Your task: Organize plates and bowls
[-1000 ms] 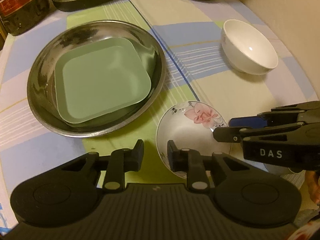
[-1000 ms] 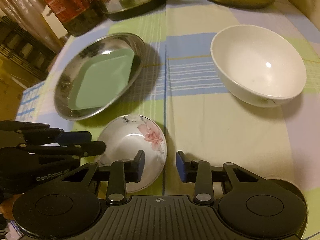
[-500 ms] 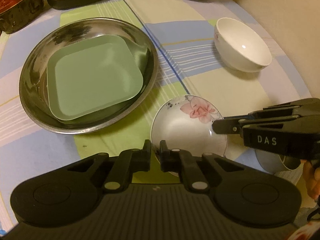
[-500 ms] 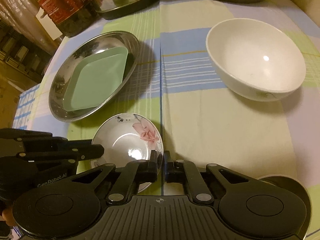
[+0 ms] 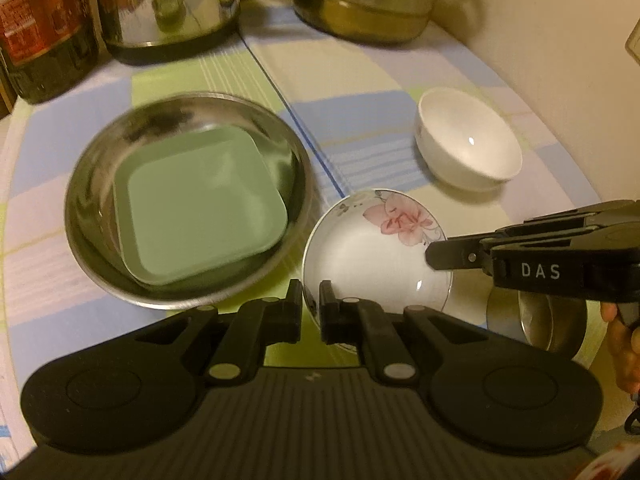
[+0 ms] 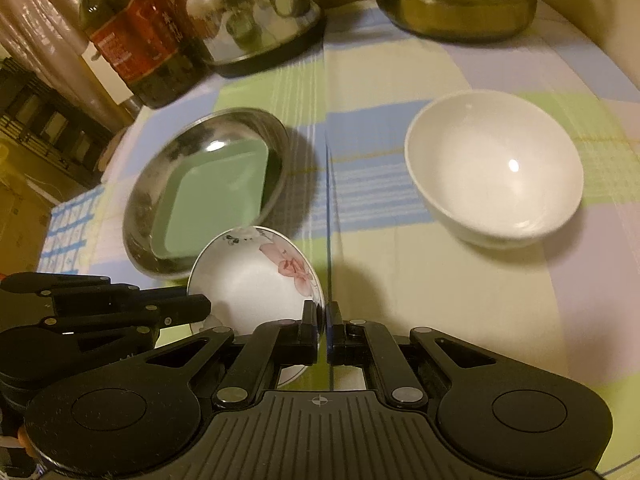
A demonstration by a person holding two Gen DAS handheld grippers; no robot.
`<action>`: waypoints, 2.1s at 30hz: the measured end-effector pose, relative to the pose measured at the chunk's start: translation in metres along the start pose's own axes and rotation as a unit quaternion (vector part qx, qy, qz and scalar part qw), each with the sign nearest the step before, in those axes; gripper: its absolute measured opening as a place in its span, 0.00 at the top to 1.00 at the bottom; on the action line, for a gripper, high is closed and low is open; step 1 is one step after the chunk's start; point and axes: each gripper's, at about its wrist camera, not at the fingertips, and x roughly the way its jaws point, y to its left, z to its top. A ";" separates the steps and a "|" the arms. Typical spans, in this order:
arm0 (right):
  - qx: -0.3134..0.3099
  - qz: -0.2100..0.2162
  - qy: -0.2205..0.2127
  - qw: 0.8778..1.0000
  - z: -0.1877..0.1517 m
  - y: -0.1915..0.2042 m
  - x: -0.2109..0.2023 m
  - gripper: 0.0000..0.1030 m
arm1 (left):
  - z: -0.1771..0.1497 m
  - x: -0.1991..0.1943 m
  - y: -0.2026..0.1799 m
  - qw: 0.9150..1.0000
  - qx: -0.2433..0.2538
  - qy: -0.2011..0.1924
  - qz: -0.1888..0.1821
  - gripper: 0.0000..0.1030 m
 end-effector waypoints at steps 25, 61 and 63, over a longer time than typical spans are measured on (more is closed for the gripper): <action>-0.060 0.048 -0.002 0.997 0.062 0.056 0.056 0.96 | 0.035 -0.004 0.077 0.993 -0.083 -0.039 0.071 0.93; -0.047 0.027 0.032 0.998 0.085 0.062 0.117 0.95 | 0.056 0.046 0.116 0.989 -0.120 0.002 0.082 0.92; -0.047 0.027 0.031 0.998 0.086 0.062 0.118 0.95 | 0.056 0.047 0.117 0.989 -0.121 0.003 0.082 0.92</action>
